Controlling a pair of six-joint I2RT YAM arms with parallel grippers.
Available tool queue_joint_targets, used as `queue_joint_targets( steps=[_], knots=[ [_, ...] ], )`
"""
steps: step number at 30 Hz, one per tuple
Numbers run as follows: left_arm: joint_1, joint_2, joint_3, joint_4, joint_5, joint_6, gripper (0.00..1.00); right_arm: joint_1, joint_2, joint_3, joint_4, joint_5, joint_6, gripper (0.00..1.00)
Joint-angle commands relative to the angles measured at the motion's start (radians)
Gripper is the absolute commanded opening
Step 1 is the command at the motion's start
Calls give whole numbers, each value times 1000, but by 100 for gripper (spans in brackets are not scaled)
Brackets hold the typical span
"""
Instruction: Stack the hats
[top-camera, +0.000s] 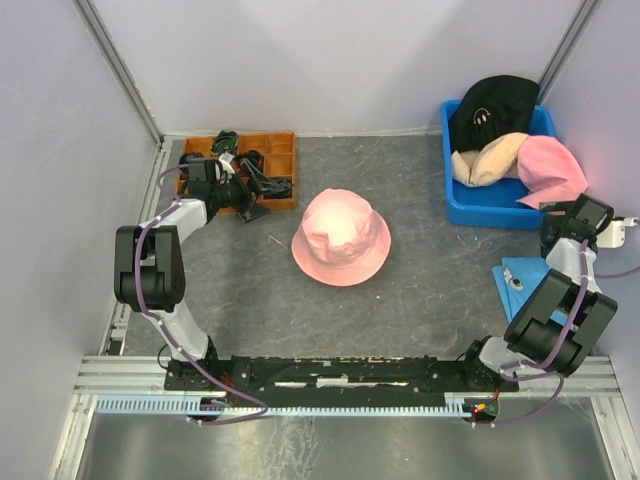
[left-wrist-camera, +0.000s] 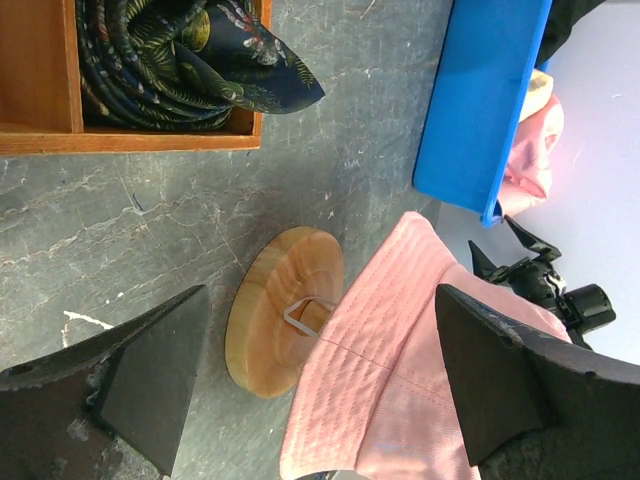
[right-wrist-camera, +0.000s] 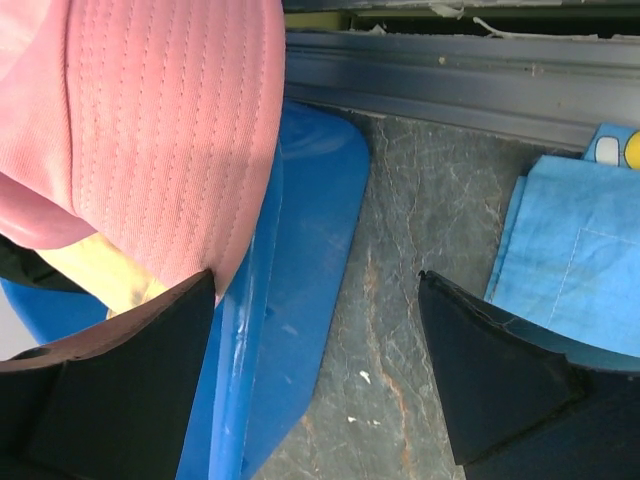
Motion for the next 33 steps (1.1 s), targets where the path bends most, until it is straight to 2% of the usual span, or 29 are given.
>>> queue_joint_targets(
  steps=[1, 3, 10, 15, 20, 26, 30, 33],
  knots=[
    [1, -38, 38, -3, -6, 32, 99, -2, 29, 50, 73, 66, -13, 88],
    [-1, -34, 42, -4, -8, 30, 99, -3, 24, 51, 81, 69, -5, 85],
    [-10, -27, 54, -3, -11, 29, 99, 7, -40, 63, 69, 84, 0, 82],
    [-12, -27, 49, -4, -11, 30, 99, 23, -73, 97, 62, 96, -10, 75],
    [-11, -30, 45, -5, -6, 36, 99, 35, -26, 128, 54, 88, -17, 68],
    [-12, -36, 44, -17, -2, 48, 99, 39, -36, 141, -6, 105, -37, 76],
    [-12, -33, 45, -11, 1, 45, 99, 42, -86, 149, -87, 136, -52, 90],
    [-12, -29, 51, -7, 5, 43, 99, 51, -92, 155, -103, 157, -64, 96]
  ],
)
